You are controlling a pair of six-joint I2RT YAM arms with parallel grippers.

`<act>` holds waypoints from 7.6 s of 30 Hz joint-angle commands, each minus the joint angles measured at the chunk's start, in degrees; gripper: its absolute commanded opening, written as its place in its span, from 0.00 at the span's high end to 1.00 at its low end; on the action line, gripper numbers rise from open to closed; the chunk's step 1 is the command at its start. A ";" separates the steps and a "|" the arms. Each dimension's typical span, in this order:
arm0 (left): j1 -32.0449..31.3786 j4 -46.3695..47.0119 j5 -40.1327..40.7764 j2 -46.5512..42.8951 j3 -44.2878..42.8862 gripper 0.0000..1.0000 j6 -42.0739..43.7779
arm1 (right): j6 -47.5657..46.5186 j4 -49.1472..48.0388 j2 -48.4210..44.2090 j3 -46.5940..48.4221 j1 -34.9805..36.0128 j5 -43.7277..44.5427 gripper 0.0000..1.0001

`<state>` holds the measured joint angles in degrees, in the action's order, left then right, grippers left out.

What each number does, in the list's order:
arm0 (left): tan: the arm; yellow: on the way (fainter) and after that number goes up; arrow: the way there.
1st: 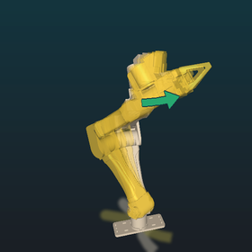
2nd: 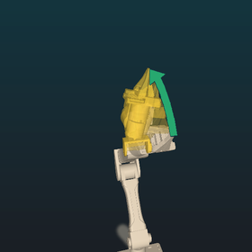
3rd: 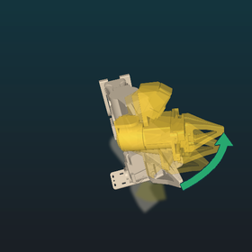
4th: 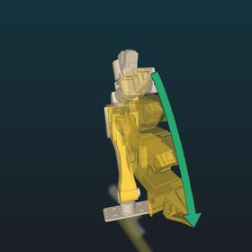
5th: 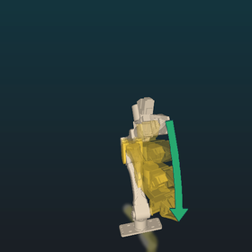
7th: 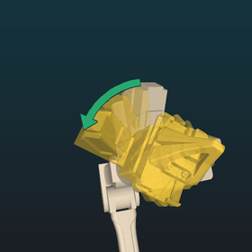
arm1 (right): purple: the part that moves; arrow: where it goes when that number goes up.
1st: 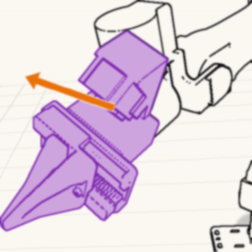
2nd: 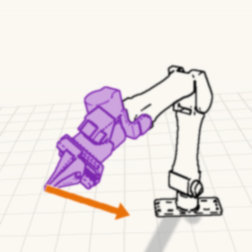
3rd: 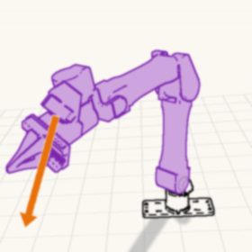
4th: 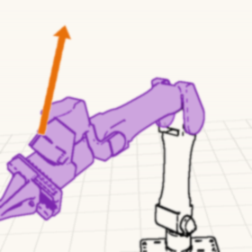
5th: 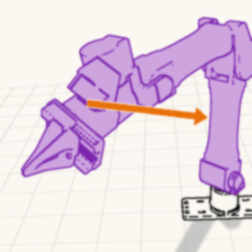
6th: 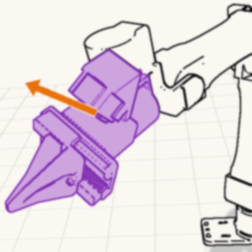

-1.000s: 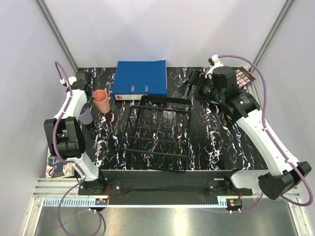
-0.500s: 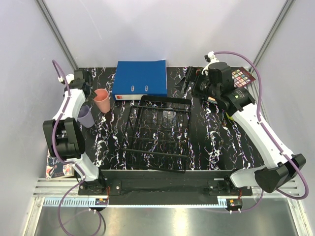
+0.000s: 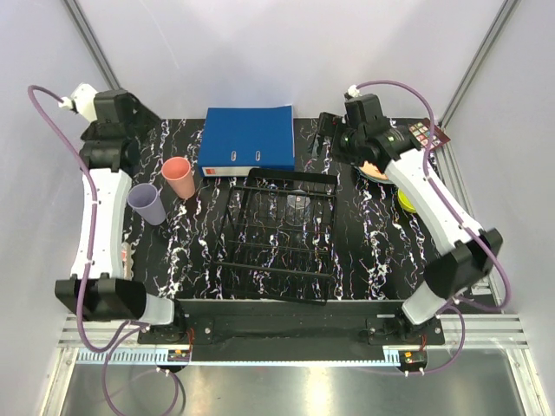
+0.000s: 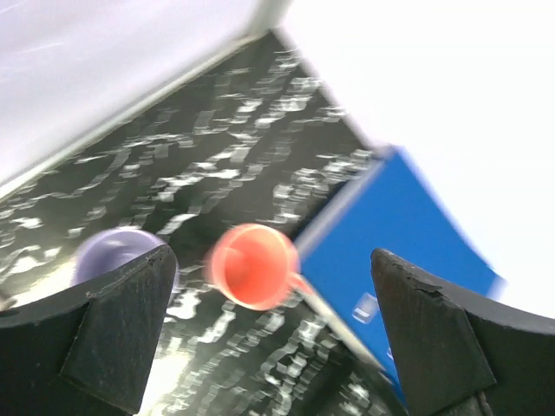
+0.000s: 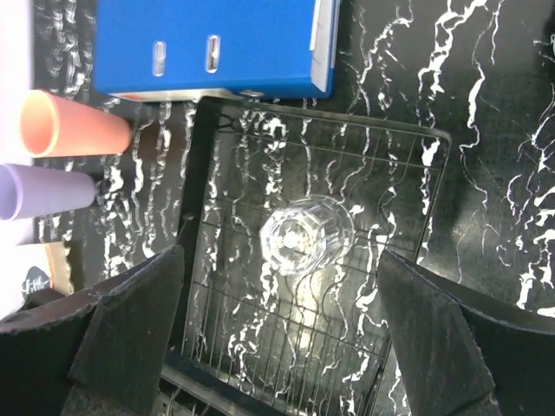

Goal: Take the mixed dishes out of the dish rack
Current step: Pick up the cup from the dish rack, then place the cup at the center of the board.

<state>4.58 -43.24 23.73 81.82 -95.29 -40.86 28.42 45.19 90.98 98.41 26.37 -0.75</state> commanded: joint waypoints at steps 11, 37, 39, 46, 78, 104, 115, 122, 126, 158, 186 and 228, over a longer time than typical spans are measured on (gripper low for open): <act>-17.58 5.01 -7.81 -9.66 10.29 0.01 -2.82 | -3.11 13.35 13.61 15.15 -2.29 -13.91 0.00; -20.84 5.10 -8.26 -15.46 18.82 0.01 -3.26 | -6.19 -6.69 13.17 -8.76 -0.71 -22.71 0.01; -20.84 5.19 -8.26 -15.29 19.00 0.01 -3.35 | -6.80 -6.69 14.48 -8.24 -0.27 -22.36 0.01; -20.84 5.19 -7.73 -14.94 19.43 0.01 -3.26 | -9.00 -6.87 18.00 -6.31 1.31 -20.43 0.01; -20.93 6.42 -8.70 -13.71 19.70 0.01 -1.59 | -9.88 -1.34 13.53 -3.58 3.69 -3.21 1.00; -18.30 24.30 -36.33 -9.31 11.42 0.01 -4.56 | 6.72 -10.81 5.78 16.72 0.44 -13.64 1.00; -13.89 91.92 -63.89 -7.47 34.73 0.01 -40.96 | 30.18 -44.74 4.55 2.94 -3.34 -38.97 1.00; -15.04 86.85 -64.51 -7.99 31.66 0.01 -35.79 | 32.32 -48.46 7.19 3.62 -2.03 -41.35 1.00; -15.92 84.46 -64.51 -7.20 30.51 0.01 -34.29 | 30.90 -46.69 8.60 5.47 -0.36 -40.82 1.00; -9.59 21.84 -36.00 -2.99 8.38 1.00 -6.52 | 6.47 -12.67 -15.02 -13.13 -1.23 5.13 0.01; 0.52 -4.30 0.54 26.18 -16.86 1.00 -2.20 | 3.13 -12.23 -33.32 -30.12 -1.23 5.85 0.00; 7.72 -1.23 -10.45 42.37 -13.00 0.49 -4.84 | 2.34 -13.28 -21.46 -26.87 -1.23 5.06 0.00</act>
<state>11.44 -46.28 14.09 125.03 -108.12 -44.66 31.31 33.28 69.43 68.99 25.08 3.84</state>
